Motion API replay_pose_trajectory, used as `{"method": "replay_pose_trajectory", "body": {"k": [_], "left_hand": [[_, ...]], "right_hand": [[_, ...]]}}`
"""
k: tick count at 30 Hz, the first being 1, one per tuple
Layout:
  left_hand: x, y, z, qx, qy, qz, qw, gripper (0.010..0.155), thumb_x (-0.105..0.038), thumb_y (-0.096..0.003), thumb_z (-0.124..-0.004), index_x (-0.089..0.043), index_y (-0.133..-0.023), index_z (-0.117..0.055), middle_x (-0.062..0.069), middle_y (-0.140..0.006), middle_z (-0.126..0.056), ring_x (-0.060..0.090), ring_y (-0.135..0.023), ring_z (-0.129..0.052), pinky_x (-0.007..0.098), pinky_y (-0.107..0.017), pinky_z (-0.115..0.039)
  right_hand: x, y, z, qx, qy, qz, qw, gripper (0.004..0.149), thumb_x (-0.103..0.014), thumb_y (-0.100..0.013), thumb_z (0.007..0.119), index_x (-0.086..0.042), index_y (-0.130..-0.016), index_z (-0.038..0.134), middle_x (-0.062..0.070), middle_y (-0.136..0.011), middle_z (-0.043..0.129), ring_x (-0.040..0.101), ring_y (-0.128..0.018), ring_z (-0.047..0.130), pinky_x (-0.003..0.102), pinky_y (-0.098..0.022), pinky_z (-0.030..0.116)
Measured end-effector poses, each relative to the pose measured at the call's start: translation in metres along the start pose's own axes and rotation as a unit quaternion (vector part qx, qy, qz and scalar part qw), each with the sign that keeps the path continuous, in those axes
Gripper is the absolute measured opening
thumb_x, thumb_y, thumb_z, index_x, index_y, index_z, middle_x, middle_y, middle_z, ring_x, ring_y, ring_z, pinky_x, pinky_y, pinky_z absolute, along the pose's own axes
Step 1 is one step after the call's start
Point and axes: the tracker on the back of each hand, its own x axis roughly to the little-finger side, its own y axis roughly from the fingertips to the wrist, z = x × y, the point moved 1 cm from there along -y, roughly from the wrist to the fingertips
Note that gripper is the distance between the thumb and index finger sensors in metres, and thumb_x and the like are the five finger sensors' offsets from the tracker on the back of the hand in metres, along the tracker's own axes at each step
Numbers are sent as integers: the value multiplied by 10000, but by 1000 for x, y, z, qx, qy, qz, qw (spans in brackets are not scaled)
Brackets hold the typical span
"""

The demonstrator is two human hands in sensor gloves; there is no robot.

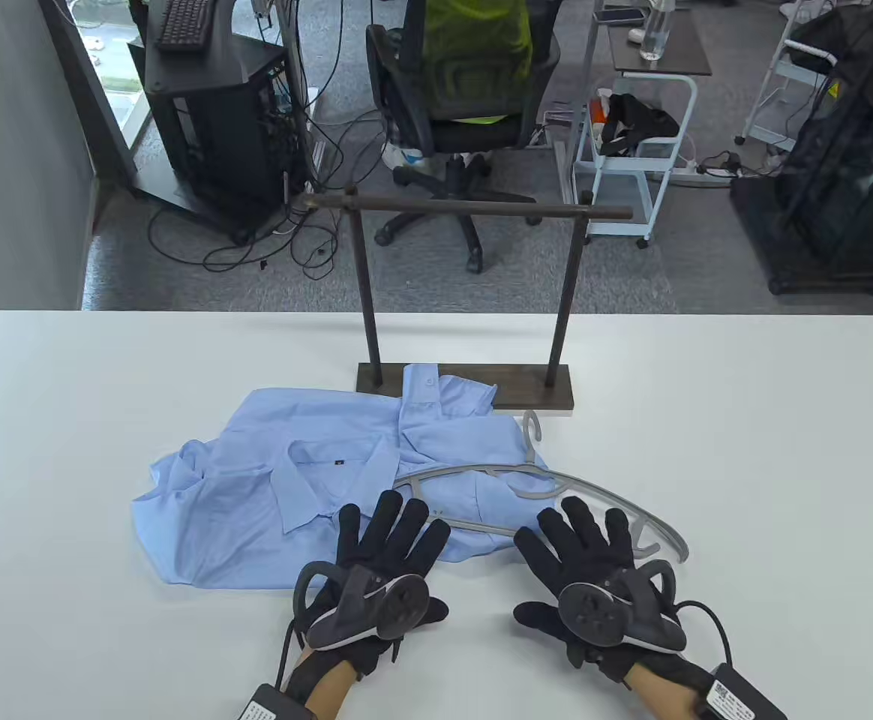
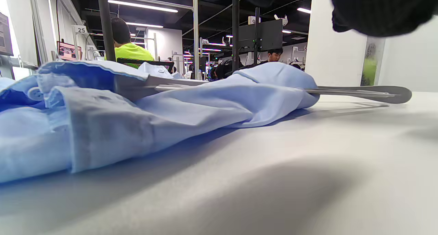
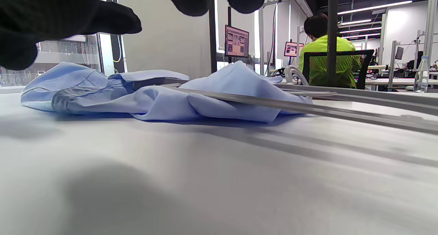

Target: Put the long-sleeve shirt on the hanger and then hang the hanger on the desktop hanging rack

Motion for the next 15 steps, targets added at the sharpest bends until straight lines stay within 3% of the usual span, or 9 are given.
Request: {"method": "replay_pose_trajectory", "body": {"k": [15], "left_hand": [[-1, -3, 5, -10, -4, -1, 1000, 957, -719, -302, -710, -354, -1121, -377, 18, -1216, -286, 368, -1176, -254, 703, -744, -224]], "right_hand": [[-1, -1, -1, 0, 7, -3, 1000, 860, -713, -346, 763, -311, -1079, 561, 142, -1117, 469, 477, -1065, 395, 802, -675, 304]]}}
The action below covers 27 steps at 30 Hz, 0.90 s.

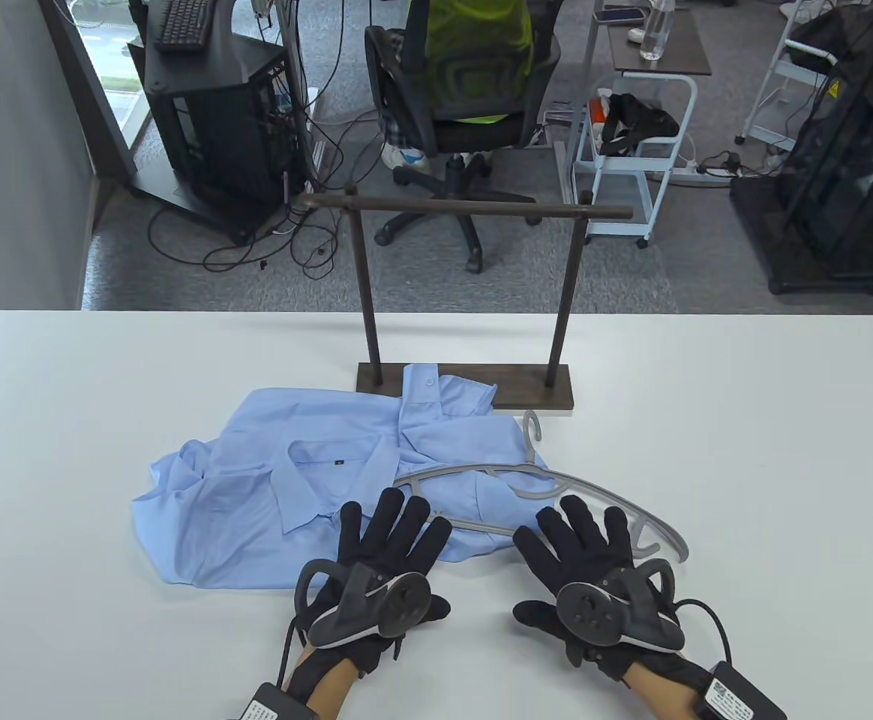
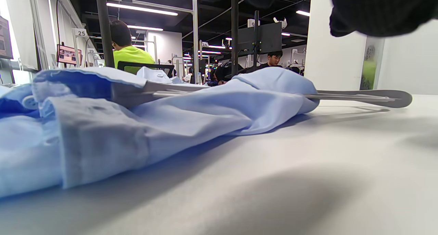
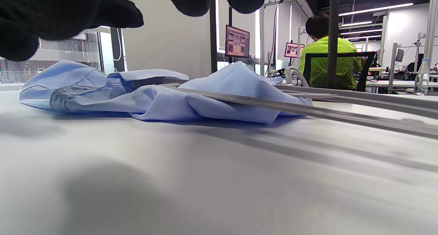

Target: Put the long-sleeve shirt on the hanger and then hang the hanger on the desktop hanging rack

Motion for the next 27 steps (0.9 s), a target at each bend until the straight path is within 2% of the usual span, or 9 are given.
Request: {"method": "replay_pose_trajectory", "body": {"k": [14, 27], "left_hand": [[0, 3, 4, -8, 0, 1, 1000, 958, -719, -301, -710, -352, -1122, -380, 20, -1216, -291, 367, -1176, -255, 703, -744, -226], [6, 9, 10, -24, 14, 4, 1000, 955, -718, -302, -709, -348, -1121, -389, 25, -1216, -302, 370, -1174, -264, 703, -743, -233]], "right_hand": [[3, 2, -8, 19, -3, 6, 1000, 855, -709, -348, 766, -311, -1077, 566, 141, -1116, 473, 478, -1065, 396, 801, -677, 305], [4, 0, -12, 16, -2, 21, 1000, 839, -693, -357, 775, -305, -1075, 579, 148, -1106, 501, 479, -1057, 428, 789, -682, 335]]}}
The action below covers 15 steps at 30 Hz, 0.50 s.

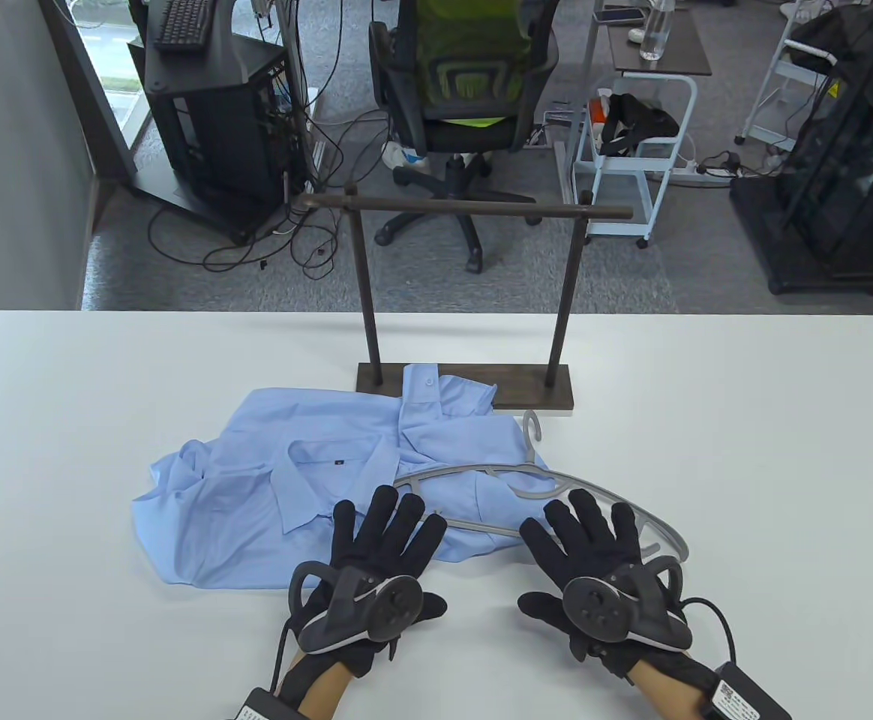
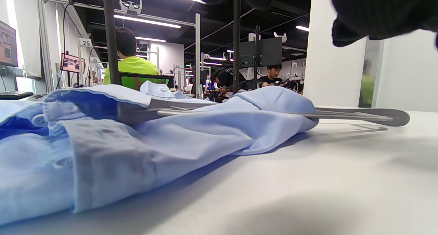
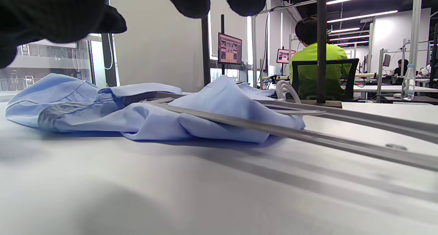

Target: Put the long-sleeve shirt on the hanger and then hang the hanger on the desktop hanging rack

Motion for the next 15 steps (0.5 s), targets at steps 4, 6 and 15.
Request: {"method": "replay_pose_trajectory", "body": {"k": [4, 6, 15], "left_hand": [[1, 1, 2, -3, 7, 0, 1000, 955, -717, -303, -712, -344, -1122, -393, 30, -1216, -307, 373, -1174, -267, 705, -741, -234], [1, 0, 2, -4, 3, -1, 1000, 952, -717, -302, -710, -342, -1122, -402, 29, -1216, -321, 372, -1174, -277, 704, -742, -240], [7, 3, 6, -13, 19, 5, 1000, 941, -712, -306, -713, -335, -1120, -430, 36, -1215, -358, 376, -1173, -296, 704, -741, -249]], "right_hand": [[4, -1, -5, 5, 0, 18, 1000, 815, -672, -364, 790, -298, -1064, 605, 155, -1073, 560, 473, -1035, 498, 774, -684, 377], [7, -1, -12, 15, -1, 33, 999, 786, -646, -372, 804, -290, -1052, 633, 157, -1047, 602, 468, -1013, 550, 753, -688, 417], [44, -24, -60, 56, 11, 152, 987, 613, -484, -407, 884, -255, -967, 783, 161, -944, 762, 460, -882, 763, 677, -653, 588]]}}
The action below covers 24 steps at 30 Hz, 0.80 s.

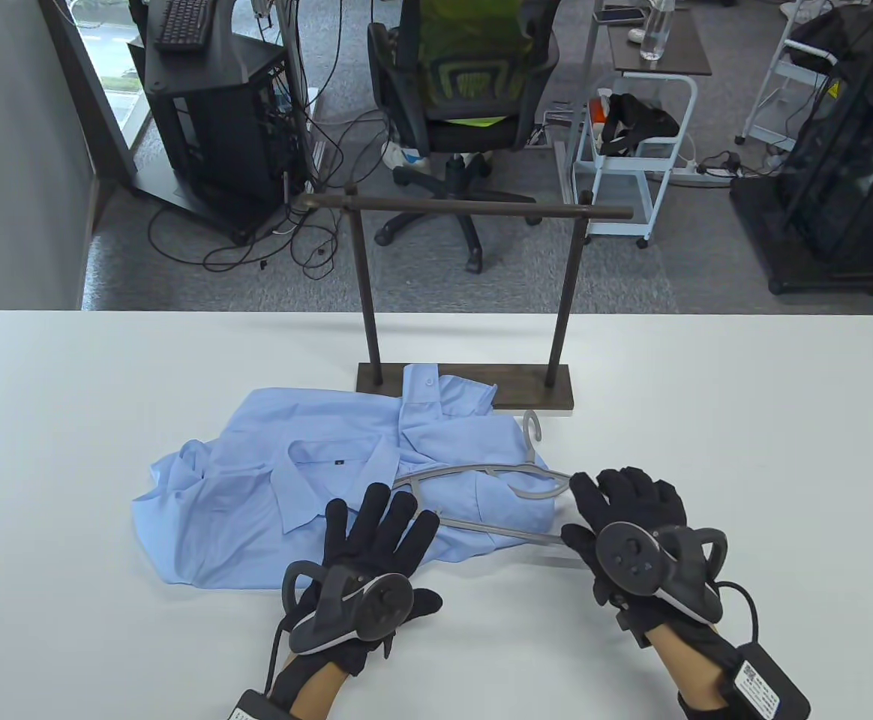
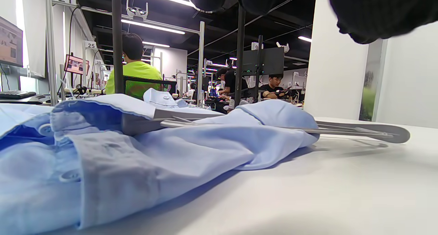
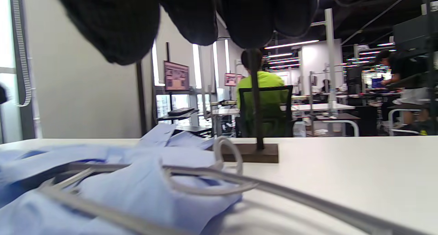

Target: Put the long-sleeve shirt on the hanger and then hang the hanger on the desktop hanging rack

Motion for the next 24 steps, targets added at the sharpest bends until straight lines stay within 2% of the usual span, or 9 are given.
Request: {"method": "replay_pose_trajectory", "body": {"k": [5, 9, 17, 20, 24], "left_hand": [[0, -1, -3, 8, -2, 0, 1000, 934, -710, -307, -712, -334, -1118, -442, 38, -1213, -378, 374, -1173, -309, 704, -741, -256], [2, 0, -1, 5, 0, 7, 1000, 913, -702, -312, -714, -320, -1111, -495, 51, -1199, -482, 377, -1169, -365, 703, -741, -287], [4, 0, -1, 2, 5, 11, 1000, 902, -697, -315, -714, -312, -1107, -519, 56, -1192, -507, 379, -1165, -385, 703, -739, -300], [4, 0, -1, 4, 7, 10, 1000, 901, -696, -315, -714, -311, -1106, -520, 59, -1192, -509, 382, -1165, -383, 703, -738, -299], [5, -1, -3, 9, 5, 13, 1000, 899, -695, -317, -714, -309, -1107, -523, 61, -1190, -514, 382, -1164, -384, 703, -737, -303]], "right_hand": [[23, -31, 7, -36, 18, 76, 996, 561, -404, -407, 918, -235, -934, 827, 153, -899, 811, 450, -827, 820, 661, -638, 621], [43, -45, 29, -90, 39, 137, 986, 529, -378, -414, 916, -215, -912, 849, 154, -871, 838, 444, -796, 849, 651, -627, 640], [82, -38, 87, -166, 63, 200, 963, 547, -426, -412, 893, -195, -907, 856, 169, -848, 855, 456, -771, 863, 652, -613, 648], [89, -38, 99, -192, 57, 215, 956, 602, -493, -414, 858, -190, -933, 829, 188, -877, 813, 478, -817, 802, 662, -635, 607], [89, -43, 113, -219, 64, 229, 946, 617, -516, -416, 847, -183, -935, 824, 195, -885, 795, 484, -828, 780, 662, -640, 594]]}}
